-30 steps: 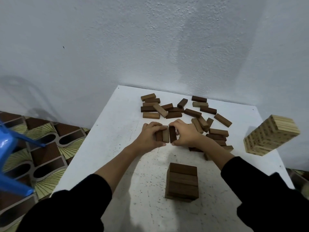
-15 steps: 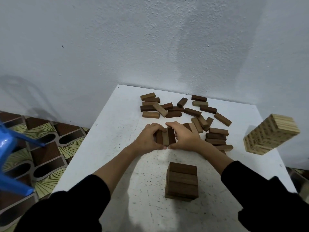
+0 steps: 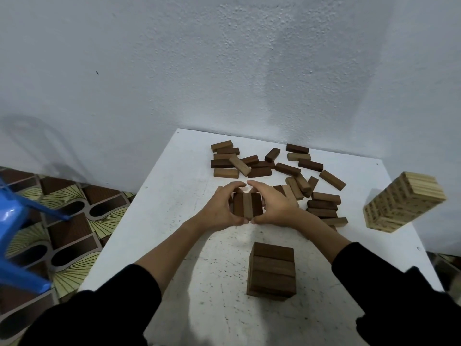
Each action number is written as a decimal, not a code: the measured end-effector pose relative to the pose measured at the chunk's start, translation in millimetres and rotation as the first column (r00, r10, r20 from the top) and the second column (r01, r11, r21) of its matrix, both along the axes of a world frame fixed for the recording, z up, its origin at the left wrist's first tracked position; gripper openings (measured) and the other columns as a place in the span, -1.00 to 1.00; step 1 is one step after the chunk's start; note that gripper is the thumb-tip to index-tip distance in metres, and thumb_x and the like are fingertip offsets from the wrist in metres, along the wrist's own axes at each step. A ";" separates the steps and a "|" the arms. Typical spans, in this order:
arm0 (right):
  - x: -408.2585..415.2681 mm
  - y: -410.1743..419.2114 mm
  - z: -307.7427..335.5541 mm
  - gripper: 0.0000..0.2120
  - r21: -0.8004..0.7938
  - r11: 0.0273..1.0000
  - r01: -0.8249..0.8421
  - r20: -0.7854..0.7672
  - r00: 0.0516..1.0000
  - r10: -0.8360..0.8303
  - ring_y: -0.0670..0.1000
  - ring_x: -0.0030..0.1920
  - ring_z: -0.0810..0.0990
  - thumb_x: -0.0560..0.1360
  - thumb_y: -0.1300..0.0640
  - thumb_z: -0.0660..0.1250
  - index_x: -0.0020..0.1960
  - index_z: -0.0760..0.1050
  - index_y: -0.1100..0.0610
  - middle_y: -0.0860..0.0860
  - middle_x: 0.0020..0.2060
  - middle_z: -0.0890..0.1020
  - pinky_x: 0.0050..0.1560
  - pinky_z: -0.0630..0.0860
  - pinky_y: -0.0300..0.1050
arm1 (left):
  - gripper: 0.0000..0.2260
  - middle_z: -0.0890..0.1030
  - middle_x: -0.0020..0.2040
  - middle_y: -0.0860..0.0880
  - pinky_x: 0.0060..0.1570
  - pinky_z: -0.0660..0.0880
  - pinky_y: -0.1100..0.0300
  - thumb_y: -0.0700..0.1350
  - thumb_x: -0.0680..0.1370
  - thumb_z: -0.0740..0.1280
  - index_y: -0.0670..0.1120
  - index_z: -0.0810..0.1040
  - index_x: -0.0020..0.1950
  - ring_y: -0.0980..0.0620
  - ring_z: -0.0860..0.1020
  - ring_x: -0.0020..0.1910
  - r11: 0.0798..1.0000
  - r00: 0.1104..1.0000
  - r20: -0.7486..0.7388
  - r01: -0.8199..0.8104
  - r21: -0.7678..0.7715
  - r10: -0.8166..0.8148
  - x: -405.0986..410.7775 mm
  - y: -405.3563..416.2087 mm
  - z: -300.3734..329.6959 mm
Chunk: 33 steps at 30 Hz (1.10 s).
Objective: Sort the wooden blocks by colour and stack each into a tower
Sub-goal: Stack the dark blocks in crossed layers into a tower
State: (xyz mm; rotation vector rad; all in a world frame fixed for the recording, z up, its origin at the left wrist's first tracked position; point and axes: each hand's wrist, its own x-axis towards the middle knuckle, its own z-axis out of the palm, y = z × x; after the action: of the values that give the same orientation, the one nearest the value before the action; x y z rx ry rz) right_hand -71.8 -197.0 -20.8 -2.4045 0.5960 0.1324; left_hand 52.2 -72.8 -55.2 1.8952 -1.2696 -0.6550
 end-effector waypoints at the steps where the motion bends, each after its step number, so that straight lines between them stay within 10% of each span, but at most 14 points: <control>1: -2.5 0.7 4.8 -0.09 -0.005 1.000 -0.005 0.021 1.000 0.005 -0.03 0.17 0.38 0.32 0.13 0.53 0.51 0.08 0.05 0.02 0.30 0.39 0.17 0.40 -0.12 | -0.25 0.42 0.14 0.09 -0.06 0.29 0.52 -0.11 0.29 0.59 0.05 0.30 0.38 0.11 0.34 0.12 1.000 1.000 0.000 0.003 -0.016 -0.003 -0.3 1.6 4.8; 8: -33.3 15.2 55.4 -0.13 0.003 1.000 0.001 0.185 0.983 -0.002 -0.33 -0.18 0.39 0.33 0.20 0.52 0.49 0.11 0.04 -0.12 0.16 0.37 -0.23 0.34 -0.50 | -0.26 0.38 0.14 0.34 0.09 0.27 0.58 -0.21 0.30 0.57 0.20 0.26 0.31 0.41 0.38 0.14 0.981 0.997 0.018 0.077 -0.179 -0.075 -13.4 15.1 54.8; 15: -71.6 47.1 88.1 -0.08 -0.022 0.999 0.050 0.219 0.975 -0.044 -0.05 -0.08 0.48 0.31 0.09 0.55 0.51 0.09 -0.01 -0.11 0.15 0.40 -0.18 0.41 -0.38 | -0.23 0.43 0.14 0.19 0.15 0.33 0.52 -0.20 0.28 0.58 0.17 0.26 0.33 0.22 0.44 0.19 0.962 0.989 0.044 0.149 -0.229 -0.143 -40.6 40.7 88.8; 33: -133.1 88.9 68.2 -0.13 -0.027 0.999 0.026 0.157 0.987 -0.021 -0.31 -0.19 0.33 0.34 0.13 0.53 0.50 0.11 0.03 -0.03 0.32 0.39 -0.23 0.33 -0.50 | -0.15 0.46 0.23 0.08 0.30 0.34 0.15 -0.07 0.30 0.58 0.08 0.19 0.47 0.13 0.36 0.25 0.977 0.977 0.048 0.211 -0.040 -0.209 -97.4 76.6 75.7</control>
State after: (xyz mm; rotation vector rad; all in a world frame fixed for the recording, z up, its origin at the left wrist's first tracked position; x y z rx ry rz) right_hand -204.9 -108.0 47.4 -2.4074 0.5561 -0.0761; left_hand -45.2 3.8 20.4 1.7621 -1.5143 -0.6897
